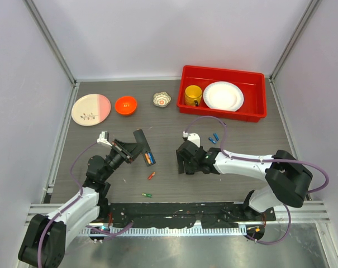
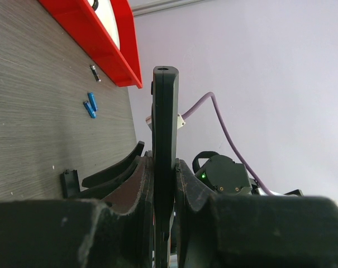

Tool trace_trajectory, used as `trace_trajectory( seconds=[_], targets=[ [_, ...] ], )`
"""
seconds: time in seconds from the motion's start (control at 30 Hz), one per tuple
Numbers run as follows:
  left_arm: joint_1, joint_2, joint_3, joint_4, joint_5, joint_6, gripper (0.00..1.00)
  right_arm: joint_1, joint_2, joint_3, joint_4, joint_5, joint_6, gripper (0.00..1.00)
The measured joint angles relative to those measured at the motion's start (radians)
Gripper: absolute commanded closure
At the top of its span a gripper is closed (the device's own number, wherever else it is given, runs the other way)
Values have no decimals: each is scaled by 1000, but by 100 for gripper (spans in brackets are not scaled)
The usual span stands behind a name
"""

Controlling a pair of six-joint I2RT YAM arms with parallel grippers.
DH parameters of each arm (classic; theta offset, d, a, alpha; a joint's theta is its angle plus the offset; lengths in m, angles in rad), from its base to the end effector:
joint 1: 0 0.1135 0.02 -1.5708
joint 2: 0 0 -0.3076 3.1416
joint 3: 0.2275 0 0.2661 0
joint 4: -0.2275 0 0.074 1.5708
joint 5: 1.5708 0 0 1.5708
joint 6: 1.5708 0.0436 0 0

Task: Load the batteries into the remote control
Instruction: Turn over the battery cover at the center of the board.

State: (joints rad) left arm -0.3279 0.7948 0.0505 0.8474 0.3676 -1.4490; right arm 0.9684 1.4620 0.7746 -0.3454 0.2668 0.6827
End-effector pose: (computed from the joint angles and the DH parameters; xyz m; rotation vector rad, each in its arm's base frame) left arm 0.1369 -0.0631 0.2134 -0.6045 1.6195 -1.6554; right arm 0.1707 0.2279 0.2015 -0.2719 2.5585 0.2869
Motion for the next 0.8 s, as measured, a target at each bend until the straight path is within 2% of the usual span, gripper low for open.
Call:
trace_trajectory(
  seconds=[0.7, 0.8],
  targets=[
    [0, -1, 0, 0, 0, 3, 100, 0, 35, -14, 19, -7, 3, 27],
    [0, -1, 0, 0, 0, 6, 100, 0, 37, -15, 26, -6, 5, 30]
  ],
)
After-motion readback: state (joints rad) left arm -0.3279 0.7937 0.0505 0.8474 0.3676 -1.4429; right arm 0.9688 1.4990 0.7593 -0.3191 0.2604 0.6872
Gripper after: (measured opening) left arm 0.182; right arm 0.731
